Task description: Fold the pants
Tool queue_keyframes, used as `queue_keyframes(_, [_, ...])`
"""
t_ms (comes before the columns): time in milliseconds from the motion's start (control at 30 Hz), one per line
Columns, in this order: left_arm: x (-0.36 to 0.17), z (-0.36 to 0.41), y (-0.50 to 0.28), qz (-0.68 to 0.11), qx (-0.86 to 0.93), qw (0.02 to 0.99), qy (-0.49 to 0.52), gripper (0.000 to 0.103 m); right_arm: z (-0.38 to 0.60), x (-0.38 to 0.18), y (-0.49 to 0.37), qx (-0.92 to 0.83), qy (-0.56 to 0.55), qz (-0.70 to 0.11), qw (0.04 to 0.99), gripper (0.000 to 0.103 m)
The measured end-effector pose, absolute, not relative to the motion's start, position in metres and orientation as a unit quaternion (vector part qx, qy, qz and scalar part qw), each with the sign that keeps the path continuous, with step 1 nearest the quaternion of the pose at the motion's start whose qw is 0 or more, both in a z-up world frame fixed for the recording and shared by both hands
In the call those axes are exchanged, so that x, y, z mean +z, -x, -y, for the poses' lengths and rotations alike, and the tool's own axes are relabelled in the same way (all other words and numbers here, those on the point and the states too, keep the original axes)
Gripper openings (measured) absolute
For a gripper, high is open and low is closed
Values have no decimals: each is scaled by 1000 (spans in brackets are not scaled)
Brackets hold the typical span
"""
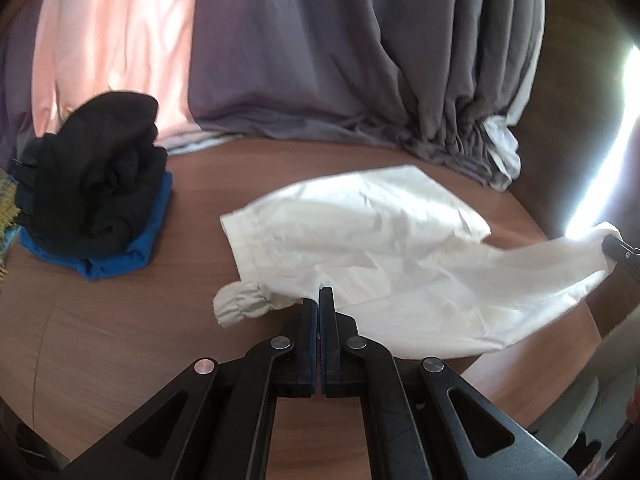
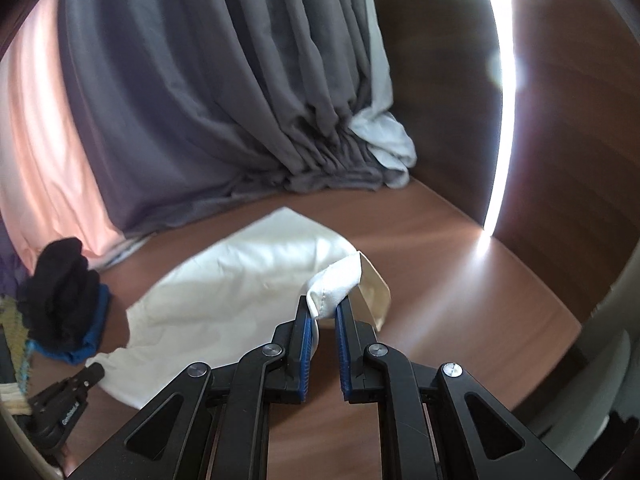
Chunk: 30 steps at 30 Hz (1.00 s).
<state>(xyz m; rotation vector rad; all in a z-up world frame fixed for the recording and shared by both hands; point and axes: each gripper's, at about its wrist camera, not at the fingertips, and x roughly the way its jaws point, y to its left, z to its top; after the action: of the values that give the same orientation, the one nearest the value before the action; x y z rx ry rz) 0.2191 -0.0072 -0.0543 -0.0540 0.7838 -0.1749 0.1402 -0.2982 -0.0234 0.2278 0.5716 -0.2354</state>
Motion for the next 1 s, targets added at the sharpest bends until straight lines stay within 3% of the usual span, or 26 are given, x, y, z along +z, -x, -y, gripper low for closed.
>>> queue_keyframes(500, [-17,20,-256,-339,-32,940,37,3,317,16,-221,-47,-89,-220,970,12])
queue_keyframes(1000, [-33,17,-334,-378,34,923,64,3,308,2,-341,-2,-83,-270,959,12])
